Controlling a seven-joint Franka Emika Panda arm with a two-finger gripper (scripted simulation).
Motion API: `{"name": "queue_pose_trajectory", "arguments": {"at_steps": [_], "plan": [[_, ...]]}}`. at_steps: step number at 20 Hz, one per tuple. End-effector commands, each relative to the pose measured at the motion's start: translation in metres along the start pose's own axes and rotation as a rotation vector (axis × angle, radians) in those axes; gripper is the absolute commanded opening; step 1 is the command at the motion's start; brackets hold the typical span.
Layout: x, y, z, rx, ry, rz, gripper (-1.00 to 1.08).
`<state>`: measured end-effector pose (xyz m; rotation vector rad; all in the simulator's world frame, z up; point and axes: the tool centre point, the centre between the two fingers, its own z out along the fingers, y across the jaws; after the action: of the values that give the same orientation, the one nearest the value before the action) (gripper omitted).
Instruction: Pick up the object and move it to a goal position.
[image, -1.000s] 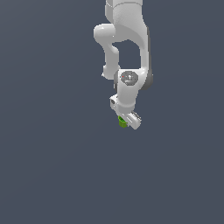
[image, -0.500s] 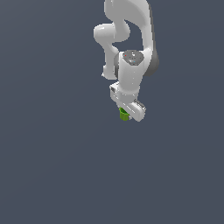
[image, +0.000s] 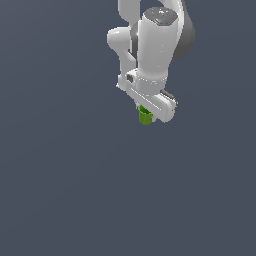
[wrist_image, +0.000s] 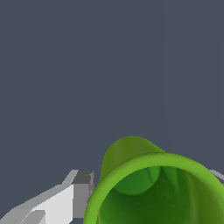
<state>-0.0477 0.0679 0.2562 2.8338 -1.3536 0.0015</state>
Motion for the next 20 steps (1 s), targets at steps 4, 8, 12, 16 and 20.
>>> {"name": "queue_pose_trajectory", "arguments": {"at_steps": [4, 8, 12, 16, 20], "plan": [[0.003, -0.005, -0.058, 0.0, 0.0, 0.0, -1.0], [0.005, -0.009, -0.097, 0.0, 0.0, 0.0, -1.0], [0.007, -0.014, -0.127, 0.0, -0.001, -0.001, -1.0], [0.008, -0.017, -0.15, 0.0, -0.001, -0.001, -1.0], [0.01, -0.019, -0.164, 0.0, -0.001, -0.002, -1.0]]}}
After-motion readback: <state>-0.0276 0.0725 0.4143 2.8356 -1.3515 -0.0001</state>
